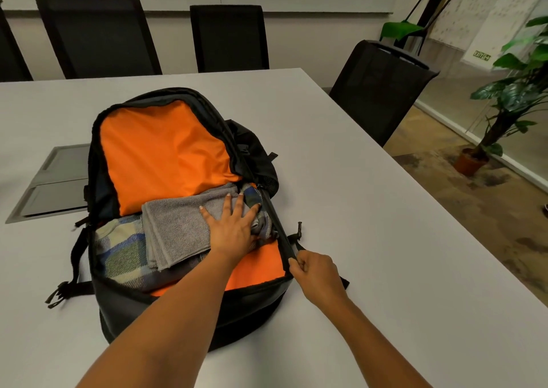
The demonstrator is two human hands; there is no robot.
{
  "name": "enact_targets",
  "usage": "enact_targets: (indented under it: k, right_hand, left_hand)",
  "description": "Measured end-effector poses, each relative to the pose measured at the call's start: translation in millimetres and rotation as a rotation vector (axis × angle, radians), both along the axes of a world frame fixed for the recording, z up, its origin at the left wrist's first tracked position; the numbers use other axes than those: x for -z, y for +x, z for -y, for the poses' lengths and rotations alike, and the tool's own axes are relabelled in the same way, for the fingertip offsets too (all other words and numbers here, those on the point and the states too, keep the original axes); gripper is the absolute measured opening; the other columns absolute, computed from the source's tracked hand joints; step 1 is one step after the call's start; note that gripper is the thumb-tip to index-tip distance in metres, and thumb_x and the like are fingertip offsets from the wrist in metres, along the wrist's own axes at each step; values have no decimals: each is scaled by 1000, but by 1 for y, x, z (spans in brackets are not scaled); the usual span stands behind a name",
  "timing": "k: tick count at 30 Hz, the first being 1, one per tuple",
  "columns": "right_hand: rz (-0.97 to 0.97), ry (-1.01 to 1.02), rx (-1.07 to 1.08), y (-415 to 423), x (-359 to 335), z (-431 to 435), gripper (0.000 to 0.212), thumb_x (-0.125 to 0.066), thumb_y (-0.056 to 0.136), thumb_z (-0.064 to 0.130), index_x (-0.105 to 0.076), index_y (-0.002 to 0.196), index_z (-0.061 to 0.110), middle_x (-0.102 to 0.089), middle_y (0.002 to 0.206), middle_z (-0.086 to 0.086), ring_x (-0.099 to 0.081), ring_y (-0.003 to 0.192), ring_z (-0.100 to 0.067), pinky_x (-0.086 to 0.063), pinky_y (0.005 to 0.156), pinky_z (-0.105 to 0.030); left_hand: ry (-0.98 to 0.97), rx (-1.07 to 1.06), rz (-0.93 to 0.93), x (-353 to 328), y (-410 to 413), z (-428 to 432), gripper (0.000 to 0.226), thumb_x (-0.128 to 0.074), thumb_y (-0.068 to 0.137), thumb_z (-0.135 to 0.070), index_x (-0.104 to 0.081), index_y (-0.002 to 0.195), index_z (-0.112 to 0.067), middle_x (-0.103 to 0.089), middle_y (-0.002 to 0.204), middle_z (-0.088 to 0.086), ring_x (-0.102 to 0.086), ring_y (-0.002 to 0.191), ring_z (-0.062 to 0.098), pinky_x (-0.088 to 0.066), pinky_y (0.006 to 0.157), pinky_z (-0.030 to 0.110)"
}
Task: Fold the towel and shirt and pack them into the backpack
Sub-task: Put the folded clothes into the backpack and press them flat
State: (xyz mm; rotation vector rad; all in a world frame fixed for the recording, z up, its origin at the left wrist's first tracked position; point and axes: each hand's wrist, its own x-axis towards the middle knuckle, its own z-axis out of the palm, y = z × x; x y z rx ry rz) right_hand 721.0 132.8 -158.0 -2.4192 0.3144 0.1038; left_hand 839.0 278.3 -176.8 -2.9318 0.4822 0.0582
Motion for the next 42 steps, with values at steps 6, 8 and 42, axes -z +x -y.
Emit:
enact_targets:
  k: [6,8,42]
  right_hand:
    - [67,-21,-10,1,14,-4,36,-45,97,33,-40,65,19,-40,60,5,-37,53,-7,-32,53,-16]
    - [202,-132,-37,1,16,-7,23,-47,97,33,-53,85,15,-52,77,4,-49,71,-8,-42,63,-17]
    - [425,-693,-893,105,32,-110,90,-46,70,79,-10,145,44,-16,157,-2,-14,142,-37,-12,93,-78]
  left_hand:
    - [-69,43,20,0,-10,-6,80,-43,86,-62,0,148,-36,1,158,0,5,145,24,-4,105,69]
    - [-96,55,27,-1,-15,-11,87,-44,82,-67,2,148,-35,2,158,-1,6,145,23,-1,107,65]
    - [-538,-523,295,36,-60,-122,80,-8,87,-69,-24,147,-19,-16,155,12,-8,144,25,0,110,57]
